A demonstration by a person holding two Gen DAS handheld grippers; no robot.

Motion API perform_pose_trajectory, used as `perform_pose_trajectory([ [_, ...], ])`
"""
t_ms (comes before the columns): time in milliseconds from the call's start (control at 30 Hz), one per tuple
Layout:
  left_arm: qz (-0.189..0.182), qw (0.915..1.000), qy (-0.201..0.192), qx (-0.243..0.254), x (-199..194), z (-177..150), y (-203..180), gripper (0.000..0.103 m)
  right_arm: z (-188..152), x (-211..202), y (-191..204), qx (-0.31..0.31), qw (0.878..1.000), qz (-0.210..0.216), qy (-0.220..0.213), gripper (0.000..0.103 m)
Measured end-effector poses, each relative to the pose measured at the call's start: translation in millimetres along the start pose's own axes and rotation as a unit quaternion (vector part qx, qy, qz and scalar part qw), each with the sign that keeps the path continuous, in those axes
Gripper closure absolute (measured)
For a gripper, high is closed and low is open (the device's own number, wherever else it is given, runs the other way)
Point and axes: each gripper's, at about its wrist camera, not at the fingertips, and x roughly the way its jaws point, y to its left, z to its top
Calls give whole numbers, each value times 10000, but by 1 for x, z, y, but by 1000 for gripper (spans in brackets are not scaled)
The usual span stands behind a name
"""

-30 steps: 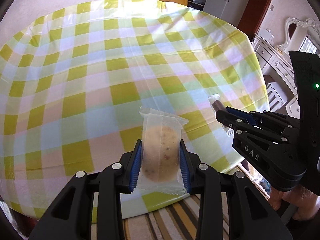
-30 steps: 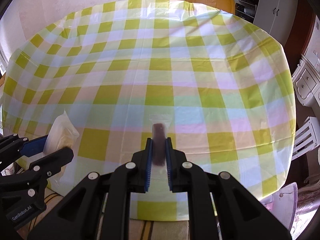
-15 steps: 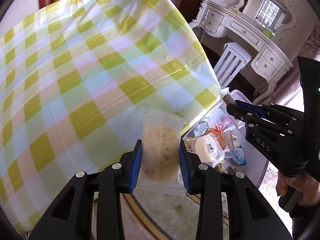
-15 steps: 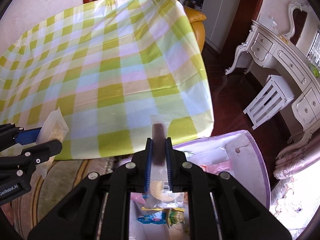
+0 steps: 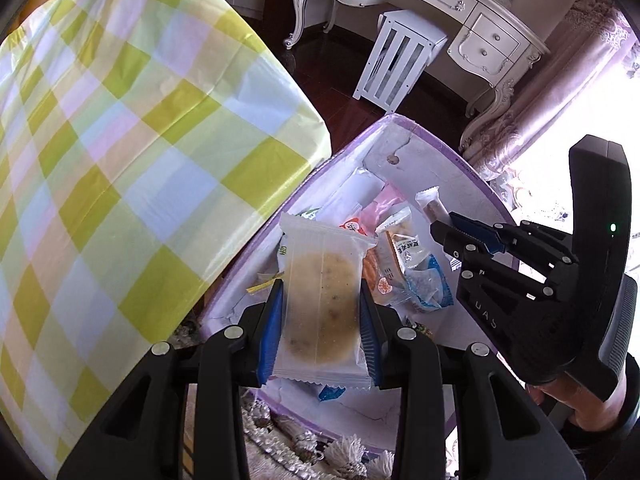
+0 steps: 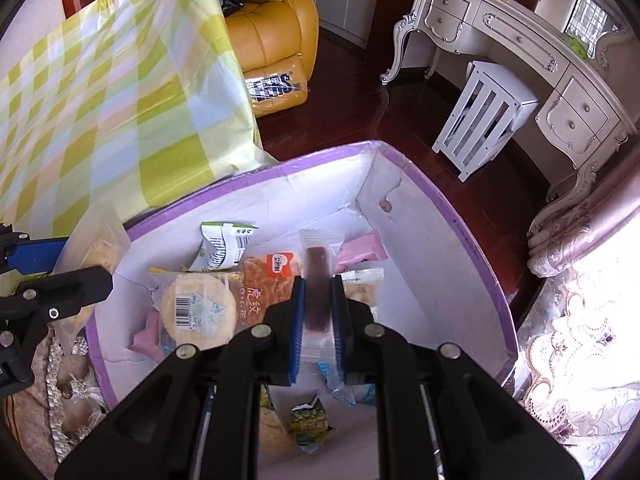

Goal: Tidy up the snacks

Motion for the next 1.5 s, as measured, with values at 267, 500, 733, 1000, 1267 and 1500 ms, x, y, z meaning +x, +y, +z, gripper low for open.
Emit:
perform_pose_trajectory([
  [267, -38, 9992, 402, -24, 37, 14, -14, 69, -9, 17, -12, 155, 9998, -37, 117, 90],
  [500, -79, 9982, 570, -158, 52, 17, -17, 69, -10, 22, -23, 233, 9996, -21, 140, 88],
  [733, -182, 9973, 594, -391, 52, 15, -13, 63, -11, 15, -22, 272, 9996, -48, 96, 74],
  [1000, -323, 9971, 131, -676, -9, -24, -3, 29, -22, -20, -7, 213, 9997, -110, 27, 51],
  [1267, -282, 9918, -350, -1200, -72, -100, 9, 23, -47, -65, 8, 225, 9995, -225, -62, 48],
  [1500, -201, 9926, -507, -1087, -76, -120, 4, 13, -58, -93, 19, 103, 9992, -335, -204, 40],
])
